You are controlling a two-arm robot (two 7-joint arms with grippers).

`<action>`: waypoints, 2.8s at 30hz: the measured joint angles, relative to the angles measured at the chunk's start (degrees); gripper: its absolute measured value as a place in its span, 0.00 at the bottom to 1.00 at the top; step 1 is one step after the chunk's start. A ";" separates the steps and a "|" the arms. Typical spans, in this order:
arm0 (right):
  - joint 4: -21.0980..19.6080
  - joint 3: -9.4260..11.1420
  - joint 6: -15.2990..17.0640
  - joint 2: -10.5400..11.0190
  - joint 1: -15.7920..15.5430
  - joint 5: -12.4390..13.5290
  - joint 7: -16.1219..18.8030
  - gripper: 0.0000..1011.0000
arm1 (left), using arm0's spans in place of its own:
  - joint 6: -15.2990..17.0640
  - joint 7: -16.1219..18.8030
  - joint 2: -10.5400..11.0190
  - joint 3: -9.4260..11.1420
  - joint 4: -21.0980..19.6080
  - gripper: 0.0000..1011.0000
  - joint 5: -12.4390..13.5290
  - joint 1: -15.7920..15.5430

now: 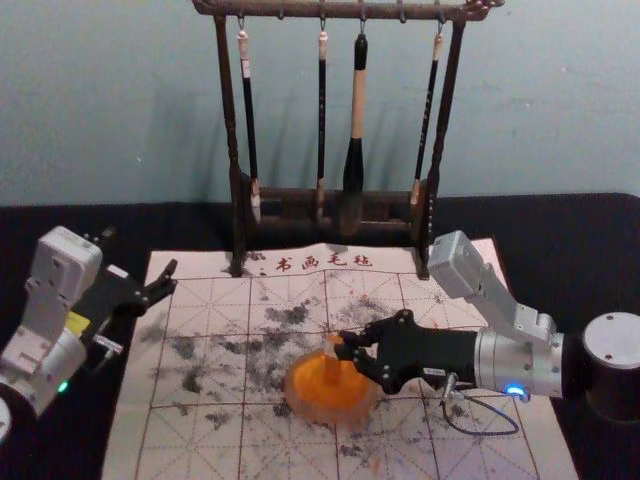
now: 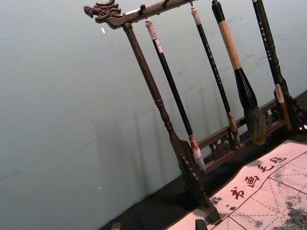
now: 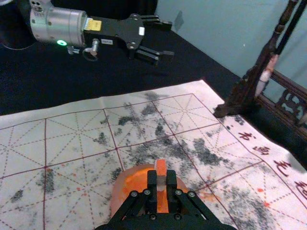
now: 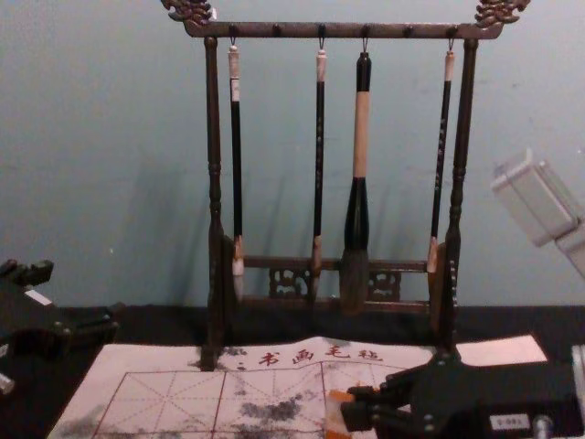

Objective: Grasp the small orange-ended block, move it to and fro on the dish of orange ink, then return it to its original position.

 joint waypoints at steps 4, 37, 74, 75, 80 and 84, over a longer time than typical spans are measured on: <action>0.20 0.39 -0.01 0.29 -0.03 0.00 -0.12 0.08 | 0.00 0.00 0.00 0.00 0.00 0.99 0.00 0.00; -6.71 1.51 0.72 5.63 -4.14 1.91 1.38 0.08 | 0.00 0.00 0.00 0.00 0.00 0.99 0.00 0.00; -2.45 0.63 1.59 2.55 -0.83 -1.54 -0.89 0.08 | 0.00 0.00 0.00 0.00 0.00 0.99 0.00 0.00; -2.55 0.73 1.59 2.72 -0.92 -1.56 -0.88 0.08 | 0.00 0.00 0.00 0.00 0.00 0.99 0.00 0.00; -3.60 1.09 1.69 3.73 -1.59 -1.59 -0.71 0.08 | 0.00 0.00 0.00 0.00 0.00 0.99 0.00 0.00; -4.77 1.27 1.89 4.56 -2.20 -1.57 -0.46 0.08 | 0.00 0.00 0.00 0.00 0.00 0.99 0.00 0.00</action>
